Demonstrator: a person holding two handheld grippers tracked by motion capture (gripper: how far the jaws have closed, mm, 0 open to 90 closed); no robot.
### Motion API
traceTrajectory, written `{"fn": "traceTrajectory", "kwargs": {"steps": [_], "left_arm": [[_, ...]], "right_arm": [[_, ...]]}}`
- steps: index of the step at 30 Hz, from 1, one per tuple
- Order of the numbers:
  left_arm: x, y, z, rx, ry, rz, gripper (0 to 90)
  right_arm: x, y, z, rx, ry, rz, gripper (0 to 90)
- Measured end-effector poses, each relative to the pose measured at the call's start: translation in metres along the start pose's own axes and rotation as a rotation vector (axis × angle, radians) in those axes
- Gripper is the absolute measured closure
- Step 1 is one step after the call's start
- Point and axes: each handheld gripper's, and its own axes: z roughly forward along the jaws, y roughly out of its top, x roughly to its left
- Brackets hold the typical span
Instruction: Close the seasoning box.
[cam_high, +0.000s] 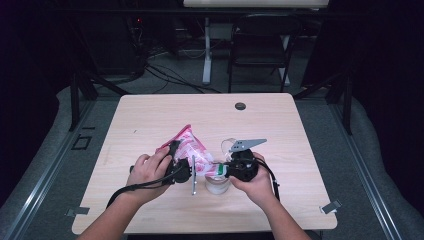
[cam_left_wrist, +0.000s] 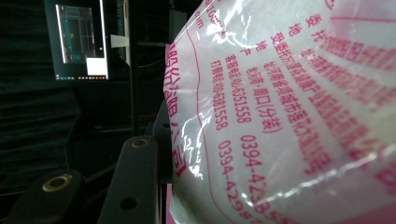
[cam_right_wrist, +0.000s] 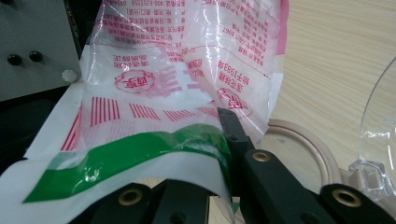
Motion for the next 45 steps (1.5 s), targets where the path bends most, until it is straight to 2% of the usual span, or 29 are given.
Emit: {"fn": "traceTrajectory", "kwargs": {"steps": [6,9,10,12,20,27,35,38,45], "left_arm": [[0.0002,0.0028,-0.0028,-0.002,0.024,0.027,61.9],[0.0006,0.0033,-0.0033,-0.001,0.026,0.028,62.0],[-0.0001,0.0034,-0.0035,0.003,0.021,0.018,62.0],[0.0001,0.0043,-0.0041,-0.002,0.038,0.034,62.0],[0.0014,0.0056,-0.004,-0.003,0.04,0.028,62.2],[0.002,0.0071,-0.0051,-0.004,0.048,0.047,62.3],[0.0015,0.0078,-0.0057,-0.003,0.05,0.043,62.4],[0.0016,0.0084,-0.0059,-0.002,0.054,0.06,62.3],[0.0012,0.0082,-0.0063,0.001,0.056,0.065,62.4]], "right_arm": [[-0.0031,-0.001,0.0,0.007,0.008,0.014,90.0],[-0.0034,-0.001,-0.0004,0.005,0.006,0.015,90.0],[-0.003,-0.0012,-0.0001,0.002,0.004,0.018,90.0],[-0.0031,-0.0014,0.0002,0.003,0.0,0.018,90.0],[-0.0032,-0.0016,0.0003,0.015,-0.008,0.008,90.0],[-0.0032,-0.0017,0.0007,0.02,-0.013,0.005,90.0],[-0.0032,-0.0021,0.0014,0.021,-0.019,0.005,90.0],[-0.0034,-0.0023,0.0018,0.025,-0.019,0.004,90.0],[-0.0034,-0.0029,0.0032,0.029,-0.019,0.003,90.0]]}}
